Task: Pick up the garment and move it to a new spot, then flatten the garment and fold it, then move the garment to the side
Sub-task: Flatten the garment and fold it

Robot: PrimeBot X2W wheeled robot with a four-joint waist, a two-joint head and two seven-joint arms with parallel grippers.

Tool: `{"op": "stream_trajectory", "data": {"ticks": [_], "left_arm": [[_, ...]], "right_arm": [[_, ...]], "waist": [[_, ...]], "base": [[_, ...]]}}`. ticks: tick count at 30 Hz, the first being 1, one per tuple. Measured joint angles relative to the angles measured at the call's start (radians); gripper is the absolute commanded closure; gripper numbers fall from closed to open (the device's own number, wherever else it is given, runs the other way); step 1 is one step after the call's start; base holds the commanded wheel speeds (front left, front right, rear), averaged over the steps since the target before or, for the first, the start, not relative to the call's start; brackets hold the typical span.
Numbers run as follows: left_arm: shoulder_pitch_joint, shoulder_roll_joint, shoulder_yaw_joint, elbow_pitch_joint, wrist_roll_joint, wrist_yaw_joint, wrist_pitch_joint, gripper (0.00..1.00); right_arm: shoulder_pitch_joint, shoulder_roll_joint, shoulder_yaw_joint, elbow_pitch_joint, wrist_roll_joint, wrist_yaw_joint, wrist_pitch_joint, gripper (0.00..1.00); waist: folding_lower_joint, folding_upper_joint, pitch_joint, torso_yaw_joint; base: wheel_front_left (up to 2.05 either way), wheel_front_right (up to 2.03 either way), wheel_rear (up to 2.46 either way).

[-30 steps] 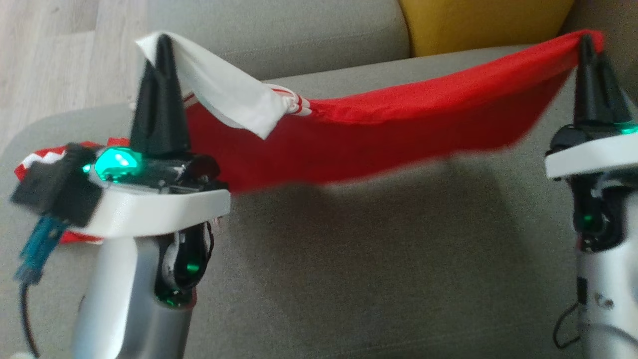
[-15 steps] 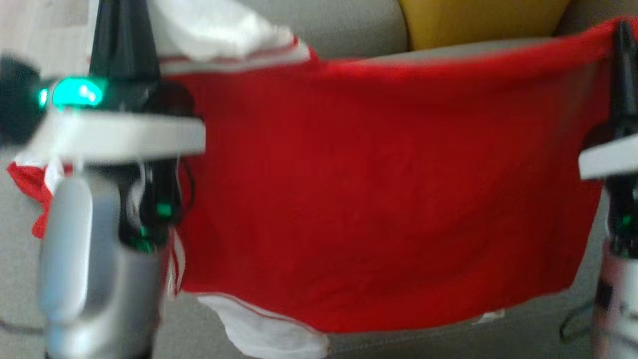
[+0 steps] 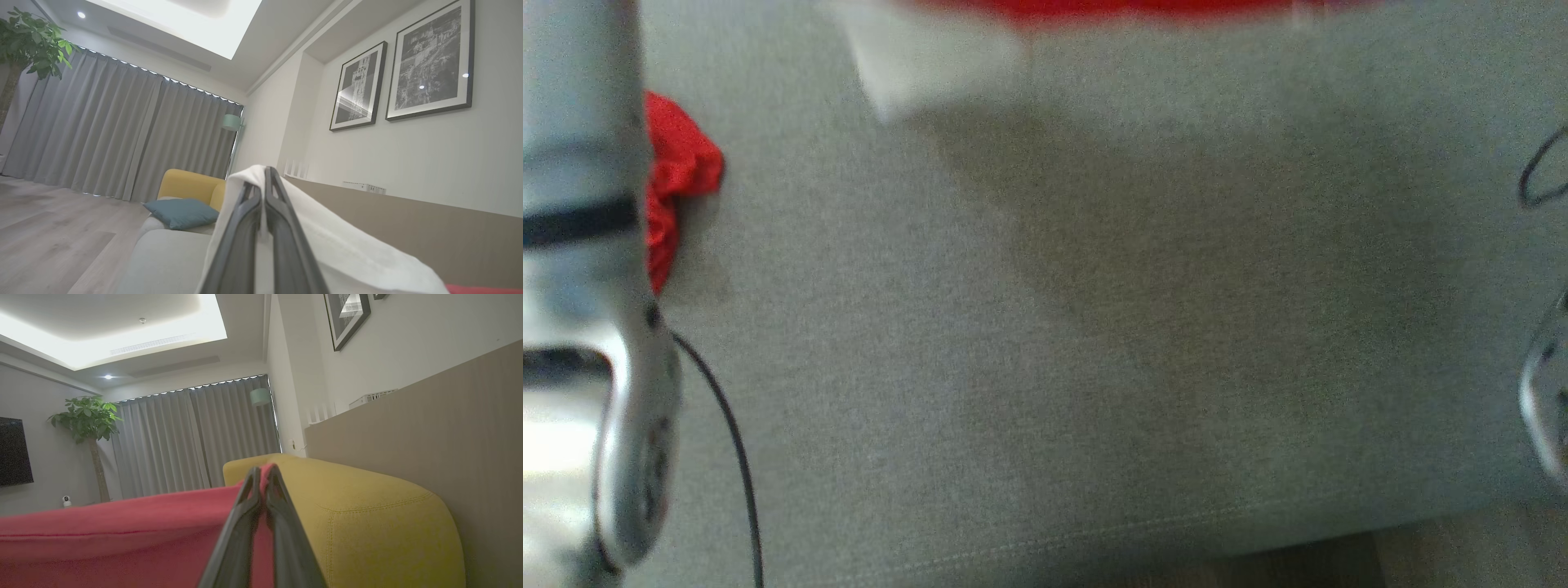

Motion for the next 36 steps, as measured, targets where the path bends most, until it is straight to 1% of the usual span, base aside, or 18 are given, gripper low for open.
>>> {"op": "stream_trajectory", "data": {"ticks": [4, 5, 6, 7, 8, 9, 13, 17, 20, 25, 28, 30, 33, 36], "left_arm": [[-0.122, -0.008, 0.012, 0.119, 0.000, -0.025, -0.058, 1.00], [-0.122, -0.008, 0.012, 0.119, 0.000, -0.025, -0.058, 1.00], [-0.137, -0.013, 0.015, 0.141, 0.000, -0.033, -0.069, 1.00], [-0.144, -0.023, 0.015, 0.184, 0.000, -0.052, -0.078, 1.00], [-0.144, -0.023, 0.015, 0.184, 0.000, -0.052, -0.078, 1.00], [-0.141, -0.028, 0.014, 0.203, 0.000, -0.059, -0.082, 1.00], [-0.078, -0.047, -0.007, 0.262, 0.002, -0.090, -0.090, 1.00], [0.059, -0.062, -0.026, 0.279, 0.014, -0.112, -0.090, 1.00], [0.168, -0.061, -0.031, 0.278, 0.021, -0.120, -0.090, 1.00], [0.341, -0.048, -0.048, 0.258, 0.030, -0.137, -0.090, 1.00], [0.438, -0.028, -0.089, 0.254, 0.030, -0.138, -0.090, 1.00], [0.503, -0.005, -0.142, 0.251, 0.019, -0.138, -0.090, 1.00], [0.589, 0.025, -0.205, 0.236, -0.035, -0.143, -0.088, 1.00], [0.655, 0.068, -0.269, 0.199, -0.078, -0.145, -0.073, 1.00]], "right_arm": [[-0.143, -0.023, 0.033, 0.157, -0.002, 0.000, -0.143, 1.00], [-0.143, -0.023, 0.033, 0.157, -0.002, 0.000, -0.143, 1.00], [-0.163, -0.027, 0.042, 0.189, -0.002, 0.000, -0.173, 1.00], [-0.177, -0.033, 0.064, 0.251, 0.006, 0.000, -0.220, 1.00], [-0.177, -0.033, 0.064, 0.251, 0.006, 0.000, -0.220, 1.00], [-0.175, -0.034, 0.071, 0.284, 0.015, 0.000, -0.234, 1.00], [-0.134, -0.051, 0.095, 0.399, 0.060, 0.000, -0.264, 1.00], [-0.036, -0.060, 0.137, 0.475, 0.100, 0.000, -0.277, 1.00], [0.036, -0.064, 0.187, 0.526, 0.147, 0.000, -0.275, 1.00], [0.140, -0.085, 0.292, 0.559, 0.229, 0.000, -0.192, 1.00], [0.208, -0.108, 0.358, 0.560, 0.266, 0.000, -0.140, 1.00], [0.252, -0.127, 0.404, 0.553, 0.290, 0.000, -0.109, 1.00], [0.317, -0.164, 0.473, 0.523, 0.323, 0.000, -0.068, 1.00], [0.375, -0.209, 0.546, 0.488, 0.347, 0.000, -0.043, 1.00]], "waist": [[0.0000, 0.0000, 0.057, 0.012], [0.0000, 0.0000, 0.057, 0.012], [0.0000, 0.0000, 0.067, 0.017], [0.0000, 0.0000, 0.080, 0.027], [0.0000, 0.0000, 0.080, 0.027], [0.0000, 0.0000, 0.086, 0.032], [0.0000, 0.0000, 0.101, 0.050], [0.0000, 0.0000, 0.105, 0.064], [0.0001, 0.0000, 0.099, 0.071], [0.0000, 0.0000, 0.065, 0.075], [0.0000, 0.0000, 0.034, 0.076], [0.0000, 0.0001, 0.011, 0.076], [0.0000, 0.0001, -0.027, 0.077], [0.0000, 0.0001, -0.065, 0.080]], "base": [[0.00, 0.00, 0.00], [0.00, 0.00, 0.00], [0.00, 0.00, 0.00], [0.00, 0.00, 0.00], [0.00, 0.00, 0.00], [0.00, 0.00, 0.00], [0.00, 0.00, 0.00], [0.00, 0.00, 0.00], [0.00, 0.00, 0.00], [0.00, 0.00, 0.00], [0.00, 0.00, 0.00], [0.00, 0.00, 0.00], [0.00, 0.00, 0.00], [0.00, 0.00, 0.00]]}}
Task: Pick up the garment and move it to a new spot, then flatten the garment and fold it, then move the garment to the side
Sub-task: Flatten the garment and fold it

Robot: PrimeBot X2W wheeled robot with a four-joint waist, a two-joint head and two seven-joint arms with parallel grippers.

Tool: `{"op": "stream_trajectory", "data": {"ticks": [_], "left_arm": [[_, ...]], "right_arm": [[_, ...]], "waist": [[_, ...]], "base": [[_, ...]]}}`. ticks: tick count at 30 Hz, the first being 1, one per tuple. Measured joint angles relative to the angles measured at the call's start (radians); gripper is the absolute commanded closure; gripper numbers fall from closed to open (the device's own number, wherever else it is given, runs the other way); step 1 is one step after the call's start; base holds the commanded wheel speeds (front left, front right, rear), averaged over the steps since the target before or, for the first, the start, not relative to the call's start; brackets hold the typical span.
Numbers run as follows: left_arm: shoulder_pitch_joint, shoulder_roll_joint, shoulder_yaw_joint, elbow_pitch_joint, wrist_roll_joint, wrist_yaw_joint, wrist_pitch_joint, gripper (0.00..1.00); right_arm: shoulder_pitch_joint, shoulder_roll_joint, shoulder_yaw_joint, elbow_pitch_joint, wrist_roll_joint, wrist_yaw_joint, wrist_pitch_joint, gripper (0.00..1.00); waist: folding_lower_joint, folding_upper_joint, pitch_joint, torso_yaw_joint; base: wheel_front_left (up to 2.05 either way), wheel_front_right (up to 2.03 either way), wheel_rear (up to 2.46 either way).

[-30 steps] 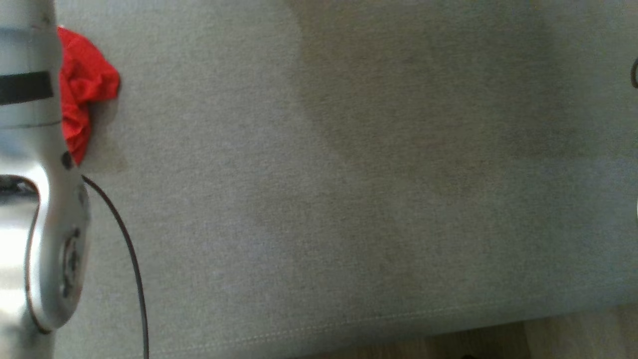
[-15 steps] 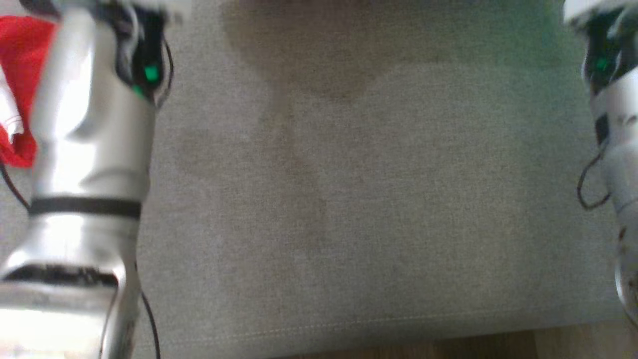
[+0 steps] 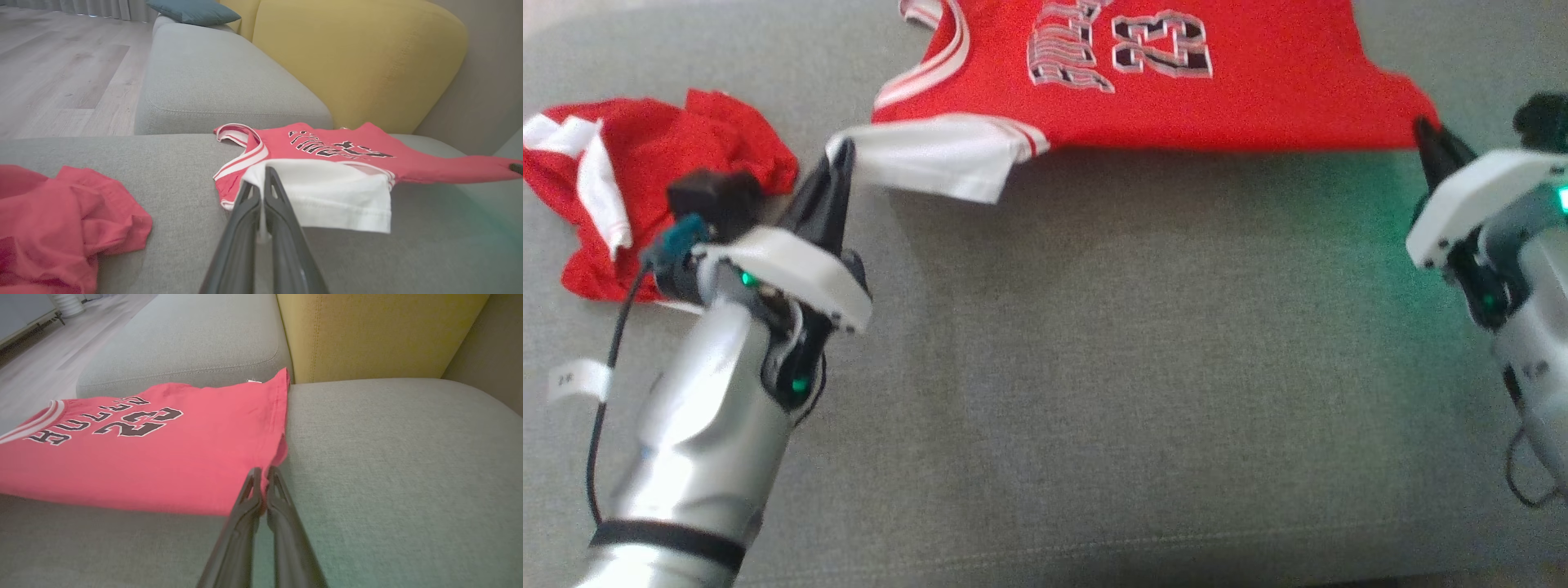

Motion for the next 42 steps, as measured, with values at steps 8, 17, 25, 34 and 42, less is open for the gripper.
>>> {"op": "stream_trajectory", "data": {"ticks": [8, 17, 25, 34, 42], "left_arm": [[0.128, 0.107, -0.135, -0.150, -0.097, 0.000, 0.062, 1.00], [0.261, 0.256, -0.276, -0.355, -0.247, 0.000, 0.178, 1.00], [0.345, 0.386, -0.356, -0.537, -0.378, 0.000, 0.273, 1.00], [0.445, 0.533, -0.393, -0.693, -0.483, 0.000, 0.359, 1.00], [0.478, 0.584, -0.392, -0.766, -0.519, 0.010, 0.389, 1.00]], "right_arm": [[0.104, -0.122, 0.153, -0.102, 0.068, 0.000, 0.033, 1.00], [0.179, -0.222, 0.288, -0.188, 0.157, 0.000, 0.097, 1.00], [0.247, -0.291, 0.364, -0.264, 0.295, 0.000, 0.240, 1.00], [0.329, -0.385, 0.430, -0.388, 0.454, 0.000, 0.468, 1.00], [0.385, -0.447, 0.421, -0.475, 0.532, 0.000, 0.577, 1.00]], "waist": [[0.0000, 0.0000, -0.074, 0.017], [0.0000, 0.0000, -0.126, 0.017], [-0.0001, 0.0000, -0.180, 0.015], [-0.0001, 0.0000, -0.243, 0.006], [-0.0001, 0.0000, -0.233, 0.003]], "base": [[0.00, 0.00, 0.00], [0.00, 0.00, 0.00], [0.00, 0.00, 0.00], [0.00, 0.00, 0.00], [0.00, 0.00, 0.00]]}}
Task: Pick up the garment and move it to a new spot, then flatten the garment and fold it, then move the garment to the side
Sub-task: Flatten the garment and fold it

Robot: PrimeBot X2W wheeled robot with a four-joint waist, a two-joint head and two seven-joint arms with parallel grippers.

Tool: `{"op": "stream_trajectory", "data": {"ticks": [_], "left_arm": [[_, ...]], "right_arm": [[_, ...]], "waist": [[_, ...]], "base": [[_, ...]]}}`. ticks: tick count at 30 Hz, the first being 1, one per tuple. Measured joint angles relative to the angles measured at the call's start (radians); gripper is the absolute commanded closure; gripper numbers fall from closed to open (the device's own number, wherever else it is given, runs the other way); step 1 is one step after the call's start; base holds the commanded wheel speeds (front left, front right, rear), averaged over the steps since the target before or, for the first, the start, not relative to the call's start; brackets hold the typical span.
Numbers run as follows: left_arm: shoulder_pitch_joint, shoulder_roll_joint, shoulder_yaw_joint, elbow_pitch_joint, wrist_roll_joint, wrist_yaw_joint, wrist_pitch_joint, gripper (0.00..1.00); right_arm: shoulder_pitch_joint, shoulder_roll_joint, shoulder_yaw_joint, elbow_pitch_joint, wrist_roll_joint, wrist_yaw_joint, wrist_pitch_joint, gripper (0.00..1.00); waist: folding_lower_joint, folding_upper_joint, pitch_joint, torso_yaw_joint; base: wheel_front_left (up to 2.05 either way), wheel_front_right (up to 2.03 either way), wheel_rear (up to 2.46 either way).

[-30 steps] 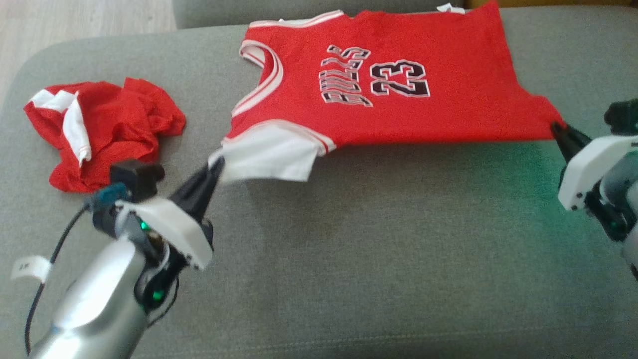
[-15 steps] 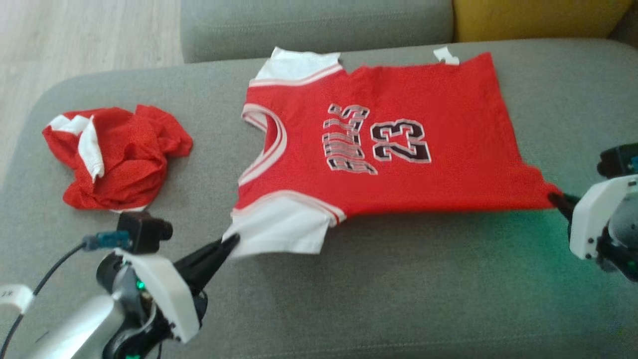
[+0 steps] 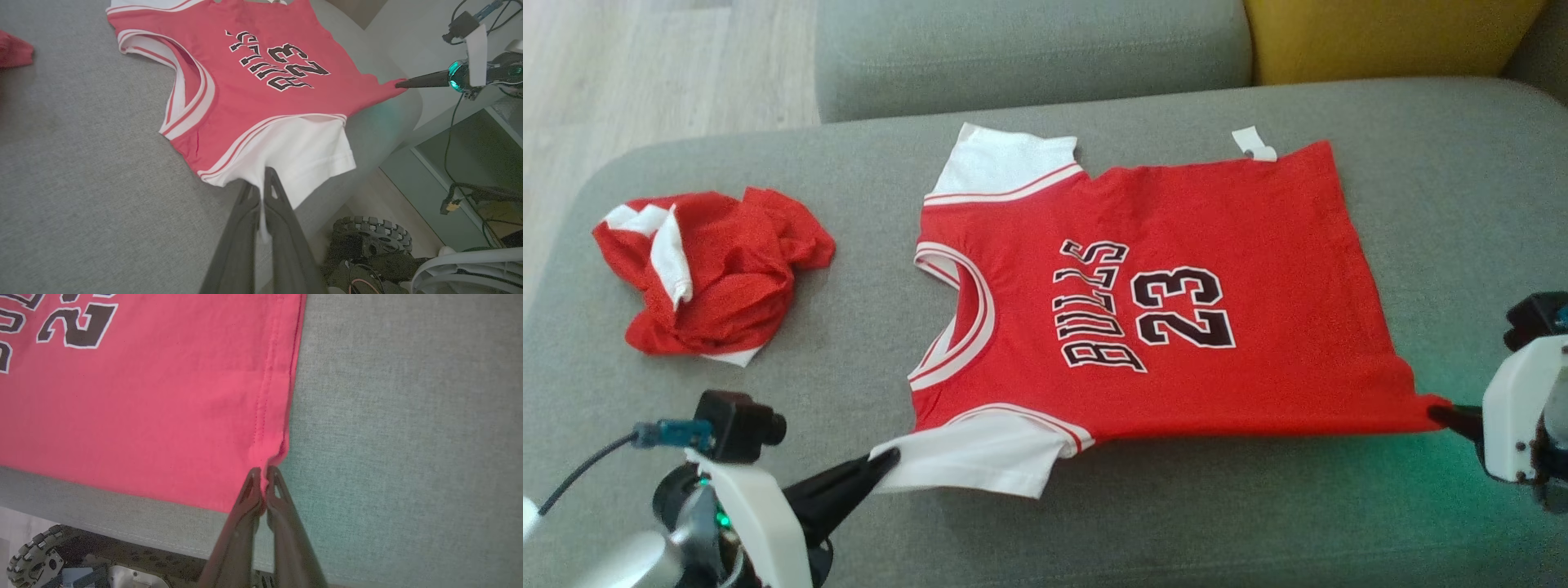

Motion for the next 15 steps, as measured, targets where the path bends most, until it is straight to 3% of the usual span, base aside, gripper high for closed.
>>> {"op": "stream_trajectory", "data": {"ticks": [8, 15], "left_arm": [[-0.097, 0.000, 0.002, 0.015, 0.042, 0.007, 0.040, 1.00], [-0.232, -0.028, -0.007, 0.075, 0.070, 0.001, 0.088, 1.00]], "right_arm": [[-0.041, 0.004, -0.042, -0.003, -0.015, 0.000, 0.014, 1.00], [-0.132, 0.047, -0.078, 0.046, -0.060, 0.000, 0.028, 1.00]], "waist": [[0.0000, 0.0000, 0.057, -0.007], [0.0000, 0.0000, 0.122, -0.018]], "base": [[0.00, 0.00, 0.00], [0.00, 0.00, 0.00]]}}
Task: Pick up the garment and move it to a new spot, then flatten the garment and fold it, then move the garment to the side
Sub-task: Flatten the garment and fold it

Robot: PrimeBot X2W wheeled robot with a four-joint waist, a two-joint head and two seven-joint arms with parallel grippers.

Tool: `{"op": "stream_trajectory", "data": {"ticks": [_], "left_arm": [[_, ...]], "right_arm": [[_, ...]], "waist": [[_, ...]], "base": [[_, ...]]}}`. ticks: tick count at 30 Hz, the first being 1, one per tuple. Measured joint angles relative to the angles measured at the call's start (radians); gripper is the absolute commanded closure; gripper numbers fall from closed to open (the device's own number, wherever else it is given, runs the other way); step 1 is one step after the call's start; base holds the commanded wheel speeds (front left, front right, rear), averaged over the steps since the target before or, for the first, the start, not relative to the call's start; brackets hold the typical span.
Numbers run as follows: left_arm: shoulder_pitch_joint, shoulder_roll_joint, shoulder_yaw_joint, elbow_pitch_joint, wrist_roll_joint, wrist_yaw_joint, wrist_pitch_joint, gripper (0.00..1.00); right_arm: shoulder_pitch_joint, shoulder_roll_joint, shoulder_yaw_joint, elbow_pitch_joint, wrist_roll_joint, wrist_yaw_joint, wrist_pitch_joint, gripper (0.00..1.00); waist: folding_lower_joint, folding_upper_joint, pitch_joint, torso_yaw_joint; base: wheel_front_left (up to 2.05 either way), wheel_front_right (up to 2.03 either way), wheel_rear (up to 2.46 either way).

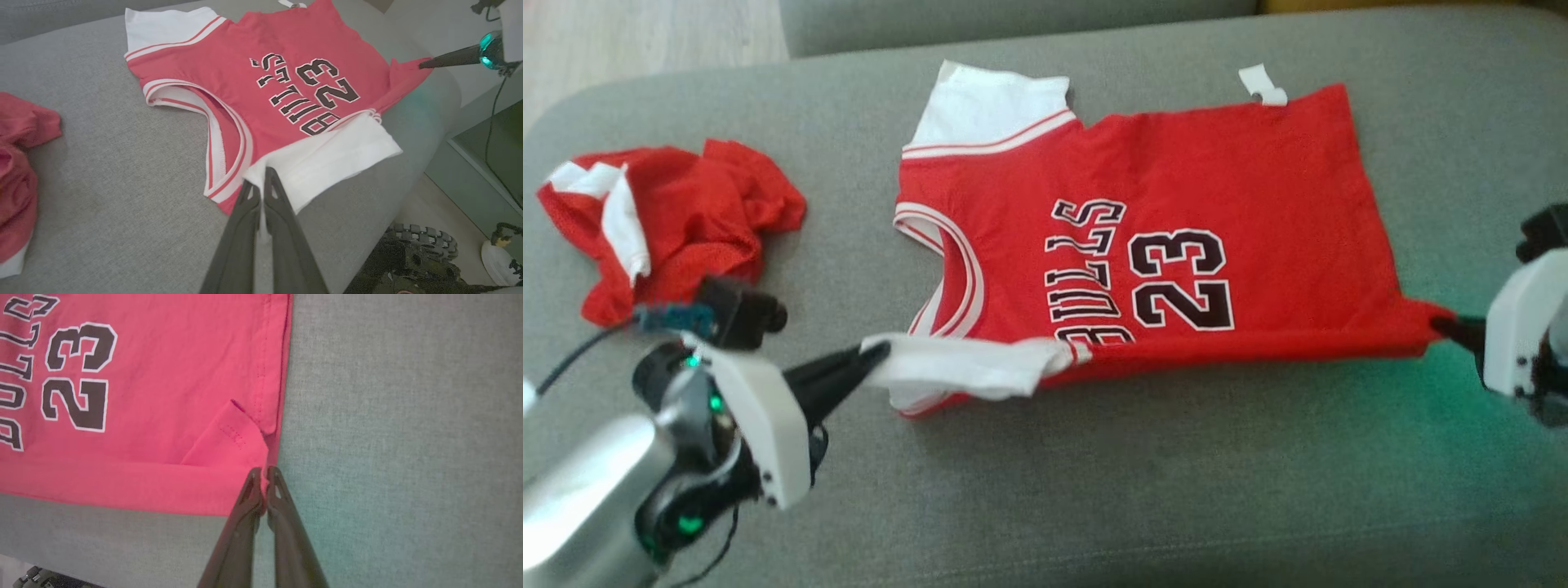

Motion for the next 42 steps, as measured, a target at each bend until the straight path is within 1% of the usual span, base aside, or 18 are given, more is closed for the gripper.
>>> {"op": "stream_trajectory", "data": {"ticks": [7, 16, 17, 18, 19, 20, 22, 26, 30, 33, 34, 36, 38, 40, 41, 42], "left_arm": [[-0.116, -0.037, -0.038, 0.083, 0.027, -0.004, 0.033, 1.00], [-0.238, -0.091, -0.098, 0.180, 0.037, -0.004, 0.017, 1.00], [-0.253, -0.096, -0.104, 0.197, 0.039, -0.004, 0.014, 1.00], [-0.266, -0.103, -0.107, 0.218, 0.046, -0.006, 0.005, 0.81], [-0.278, -0.112, -0.107, 0.240, 0.056, -0.008, -0.009, 0.36], [-0.288, -0.121, -0.107, 0.262, 0.068, -0.010, -0.027, 0.00], [-0.309, -0.142, -0.103, 0.309, 0.091, 0.002, -0.067, 0.00], [-0.331, -0.196, -0.058, 0.393, 0.109, 0.058, -0.173, 0.00], [-0.335, -0.249, 0.002, 0.438, 0.119, 0.116, -0.314, 0.00], [-0.328, -0.282, 0.052, 0.451, 0.118, 0.161, -0.427, 0.00], [-0.324, -0.292, 0.067, 0.451, 0.113, 0.171, -0.450, 0.00], [-0.301, -0.317, 0.107, 0.437, 0.113, 0.195, -0.479, 0.00], [-0.255, -0.349, 0.156, 0.407, 0.111, 0.222, -0.487, 0.00], [-0.191, -0.386, 0.222, 0.355, 0.134, 0.249, -0.487, 0.00], [-0.191, -0.386, 0.222, 0.355, 0.134, 0.249, -0.487, 0.00], [-0.156, -0.407, 0.260, 0.323, 0.159, 0.258, -0.487, 0.00]], "right_arm": [[-0.076, 0.049, -0.015, 0.063, -0.036, 0.000, 0.007, 1.00], [-0.149, 0.094, -0.018, 0.123, -0.069, 0.000, 0.005, 1.00], [-0.154, 0.095, -0.017, 0.128, -0.081, 0.000, -0.010, 0.11], [-0.161, 0.097, -0.019, 0.137, -0.093, 0.000, -0.032, 0.00], [-0.171, 0.101, -0.021, 0.149, -0.099, 0.000, -0.050, 0.00], [-0.180, 0.106, -0.024, 0.155, -0.107, 0.000, -0.074, 0.00], [-0.199, 0.119, -0.038, 0.172, -0.124, 0.000, -0.132, 0.00], [-0.223, 0.132, -0.066, 0.184, -0.149, 0.000, -0.285, 0.00], [-0.227, 0.154, -0.084, 0.183, -0.176, 0.000, -0.463, 0.00], [-0.225, 0.166, -0.084, 0.174, -0.225, 0.000, -0.602, 0.00], [-0.221, 0.169, -0.089, 0.171, -0.240, 0.000, -0.649, 0.00], [-0.204, 0.184, -0.118, 0.171, -0.260, 0.000, -0.741, 0.00], [-0.174, 0.195, -0.137, 0.172, -0.295, 0.000, -0.807, 0.00], [-0.136, 0.210, -0.182, 0.174, -0.338, 0.000, -0.837, 0.00], [-0.136, 0.210, -0.182, 0.174, -0.338, 0.000, -0.837, 0.00], [-0.117, 0.219, -0.210, 0.171, -0.362, 0.000, -0.844, 0.00]], "waist": [[0.0000, 0.0000, 0.059, -0.005], [0.0000, 0.0000, 0.120, -0.002], [0.0000, 0.0000, 0.126, -0.001], [0.0000, 0.0000, 0.131, 0.000], [0.0000, 0.0000, 0.135, 0.001], [0.0000, 0.0000, 0.138, 0.001], [0.0000, 0.0000, 0.143, 0.003], [0.0000, 0.0000, 0.139, 0.004], [0.0000, 0.0000, 0.121, 0.003], [0.0000, 0.0000, 0.101, 0.002], [0.0000, 0.0000, 0.094, 0.001], [0.0000, 0.0000, 0.078, -0.001], [0.0000, 0.0000, 0.060, -0.001], [0.0000, 0.0000, 0.042, -0.001], [0.0000, 0.0000, 0.042, -0.001], [0.0000, 0.0000, 0.034, 0.000]], "base": [[0.00, 0.00, 0.00], [0.00, 0.00, 0.00], [0.00, 0.00, 0.00], [0.00, 0.00, 0.00], [0.00, 0.00, 0.00], [0.00, 0.00, 0.00], [0.00, 0.00, 0.00], [0.00, 0.00, 0.00], [0.00, 0.00, 0.00], [0.00, 0.00, 0.00], [0.00, 0.00, 0.00], [0.00, 0.00, 0.00], [0.00, 0.00, 0.00], [0.00, 0.00, 0.00], [0.00, 0.00, 0.00], [0.00, 0.00, 0.00]]}}
